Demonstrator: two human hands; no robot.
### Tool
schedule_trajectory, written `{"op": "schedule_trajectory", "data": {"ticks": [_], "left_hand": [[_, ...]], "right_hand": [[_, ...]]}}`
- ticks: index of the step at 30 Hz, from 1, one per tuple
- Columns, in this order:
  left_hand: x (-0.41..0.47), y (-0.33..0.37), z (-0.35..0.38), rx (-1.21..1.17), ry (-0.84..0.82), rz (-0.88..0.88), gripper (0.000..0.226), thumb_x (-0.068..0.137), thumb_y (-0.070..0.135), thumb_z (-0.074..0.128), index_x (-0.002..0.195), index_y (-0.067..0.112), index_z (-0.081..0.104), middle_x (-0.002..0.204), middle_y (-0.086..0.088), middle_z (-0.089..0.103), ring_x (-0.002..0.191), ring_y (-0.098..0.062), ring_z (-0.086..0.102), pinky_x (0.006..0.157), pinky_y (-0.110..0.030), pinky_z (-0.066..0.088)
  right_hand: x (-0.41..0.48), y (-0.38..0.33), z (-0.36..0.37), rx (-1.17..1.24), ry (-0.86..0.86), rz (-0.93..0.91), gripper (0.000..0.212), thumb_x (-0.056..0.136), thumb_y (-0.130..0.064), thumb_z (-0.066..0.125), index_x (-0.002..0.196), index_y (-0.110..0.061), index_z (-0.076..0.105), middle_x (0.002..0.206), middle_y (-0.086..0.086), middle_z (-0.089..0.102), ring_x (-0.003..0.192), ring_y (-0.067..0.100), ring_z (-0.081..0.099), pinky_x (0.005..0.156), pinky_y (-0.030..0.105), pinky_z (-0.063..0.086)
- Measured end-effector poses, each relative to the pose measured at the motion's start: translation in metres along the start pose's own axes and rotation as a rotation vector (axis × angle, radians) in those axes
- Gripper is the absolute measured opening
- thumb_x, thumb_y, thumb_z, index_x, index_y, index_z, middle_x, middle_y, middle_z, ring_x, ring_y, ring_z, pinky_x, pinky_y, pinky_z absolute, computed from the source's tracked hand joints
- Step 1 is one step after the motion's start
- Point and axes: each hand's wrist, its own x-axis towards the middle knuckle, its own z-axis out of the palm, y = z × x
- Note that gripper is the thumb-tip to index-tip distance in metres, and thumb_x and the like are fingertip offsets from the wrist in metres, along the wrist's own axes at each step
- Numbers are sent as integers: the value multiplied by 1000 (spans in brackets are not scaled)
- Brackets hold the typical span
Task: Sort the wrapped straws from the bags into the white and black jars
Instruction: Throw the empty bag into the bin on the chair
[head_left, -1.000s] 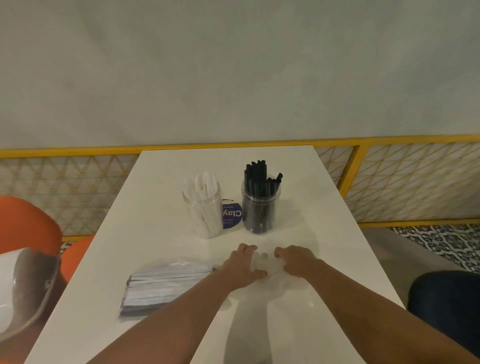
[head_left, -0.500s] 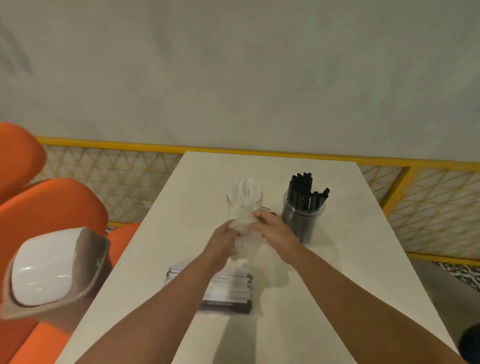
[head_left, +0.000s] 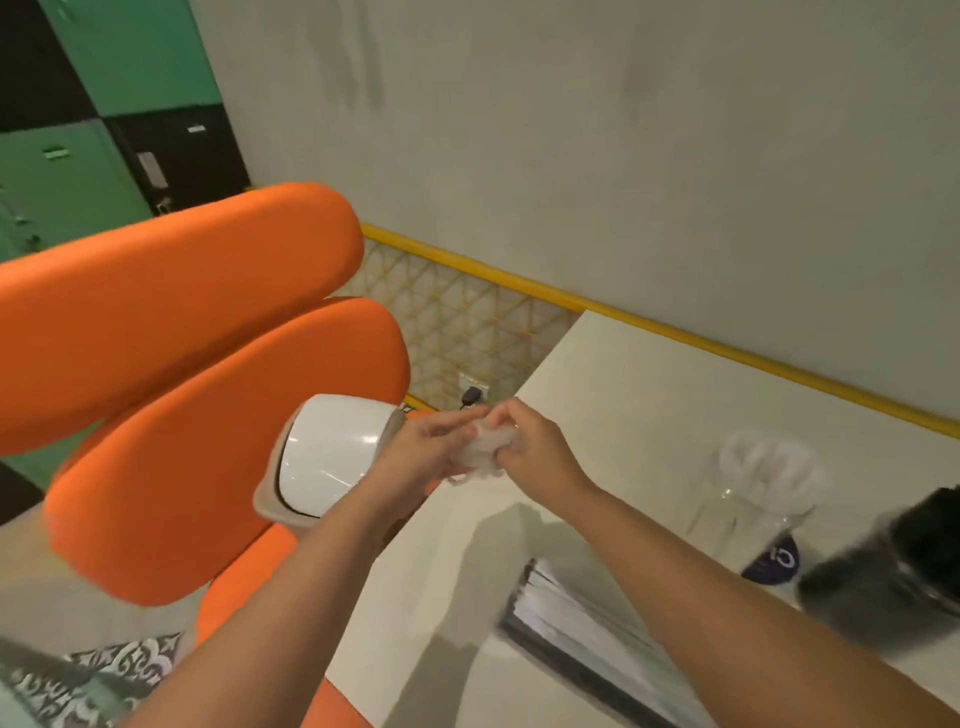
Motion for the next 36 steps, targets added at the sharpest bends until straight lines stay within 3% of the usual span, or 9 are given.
{"op": "schedule_trajectory", "data": {"ticks": [2,4,9,12,16,21,25,30,36], "left_hand": [[2,1,-29,122,169,93,28,91,-6,50,113,3,65,81,-3,72,60,-4,64,53,-14,48],[10,2,-56,250,319,132,35,86,-12,51,108,11,64,88,-6,67,74,-13,63,57,-15,47],[38,-31,-119,621,671,114,29,81,-6,54,104,9,65,97,-13,60,92,-33,59,70,-31,45],[46,-59,-140,708,808,29,29,84,-5,47,102,3,69,106,-12,42,91,-30,51,74,-29,42],[60,-92,-151,791,780,-50,29,85,-4,47,96,4,72,102,-12,42,86,-24,46,70,-22,29],[79,-125,-157,896,597,-278,26,90,17,54,113,15,67,118,-9,57,103,-30,56,91,-35,42],[82,-130,-153,1129,385,-476,26,93,39,48,106,26,67,100,1,65,102,-23,55,99,-43,40],[76,-104,-140,1120,500,-295,14,83,18,51,84,15,64,90,-6,65,85,-28,58,73,-35,46],[63,-77,-83,1025,587,35,17,84,17,52,96,8,59,98,-13,57,89,-34,54,78,-44,49]], "right_hand": [[16,-14,23,177,-62,32,29,80,4,54,100,-16,50,89,-6,53,81,15,54,70,24,48],[29,-21,43,291,-130,50,36,81,2,58,107,-20,47,93,-11,51,91,15,55,77,26,49],[51,-21,77,148,-203,18,47,85,-5,62,127,-18,45,115,-6,43,110,11,47,71,5,37],[53,-9,85,126,-215,42,43,85,-5,61,123,-20,48,120,-2,46,109,11,47,68,2,40],[46,10,85,90,-201,74,36,85,-3,58,115,-22,51,114,0,47,100,11,50,73,2,39],[38,26,75,71,-220,154,28,89,-7,56,113,-20,54,111,-3,49,98,11,53,69,8,40],[32,34,67,61,-226,209,25,89,-8,57,110,-22,53,103,-5,48,95,13,54,64,12,42],[26,42,50,-10,-236,273,27,88,-10,59,113,-18,53,105,1,48,89,14,51,65,14,41],[10,58,22,-84,-300,384,25,85,-12,63,107,-19,54,95,1,46,68,13,48,59,21,41]]}}
